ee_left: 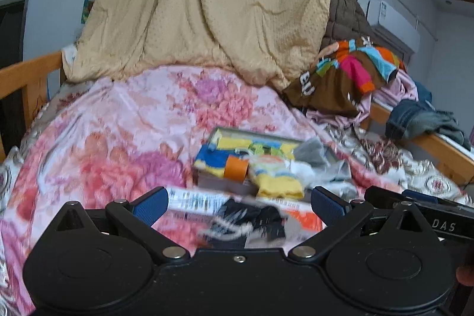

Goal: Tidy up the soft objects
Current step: 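Move left tool to black drawstring pouch while right tool approaches grey pouch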

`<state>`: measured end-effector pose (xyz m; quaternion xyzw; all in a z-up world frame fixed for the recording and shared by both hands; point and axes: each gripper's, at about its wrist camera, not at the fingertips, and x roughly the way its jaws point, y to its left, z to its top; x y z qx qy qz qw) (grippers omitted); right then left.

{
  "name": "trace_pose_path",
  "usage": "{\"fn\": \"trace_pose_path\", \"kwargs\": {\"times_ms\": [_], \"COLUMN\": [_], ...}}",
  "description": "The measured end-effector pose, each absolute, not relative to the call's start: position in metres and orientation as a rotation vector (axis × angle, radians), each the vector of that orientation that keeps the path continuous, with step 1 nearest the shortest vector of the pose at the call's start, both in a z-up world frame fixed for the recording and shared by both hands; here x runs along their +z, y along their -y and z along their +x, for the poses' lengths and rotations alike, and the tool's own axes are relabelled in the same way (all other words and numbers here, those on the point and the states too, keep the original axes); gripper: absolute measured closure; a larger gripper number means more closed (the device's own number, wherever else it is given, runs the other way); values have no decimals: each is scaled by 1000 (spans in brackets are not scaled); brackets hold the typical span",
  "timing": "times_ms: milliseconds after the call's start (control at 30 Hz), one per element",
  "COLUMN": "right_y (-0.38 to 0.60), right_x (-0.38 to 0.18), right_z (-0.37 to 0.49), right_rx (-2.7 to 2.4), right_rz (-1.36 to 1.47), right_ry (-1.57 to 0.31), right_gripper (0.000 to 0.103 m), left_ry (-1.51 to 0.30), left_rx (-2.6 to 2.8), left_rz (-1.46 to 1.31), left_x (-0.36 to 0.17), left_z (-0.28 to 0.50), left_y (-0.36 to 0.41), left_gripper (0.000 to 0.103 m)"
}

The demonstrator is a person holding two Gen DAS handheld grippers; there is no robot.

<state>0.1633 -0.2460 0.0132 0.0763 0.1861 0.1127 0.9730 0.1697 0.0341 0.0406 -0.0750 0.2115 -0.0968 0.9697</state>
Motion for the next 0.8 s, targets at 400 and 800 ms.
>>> {"fn": "trace_pose_path", "kwargs": {"times_ms": [400,800], "right_y": [213,186], "right_x": [-15,-39], "right_z": [171,184], "right_rx": [279,294], "right_rz": [49,-93], "right_ry": [-477,-523], "right_gripper": [0,0], "left_ry": [-498,-565], "left_rx": [-189,-208], "left_rz": [-129,-159], "left_x": [2,-24], "left_z": [164,191], "left_y": [-68,-66], "left_gripper": [1,1]}}
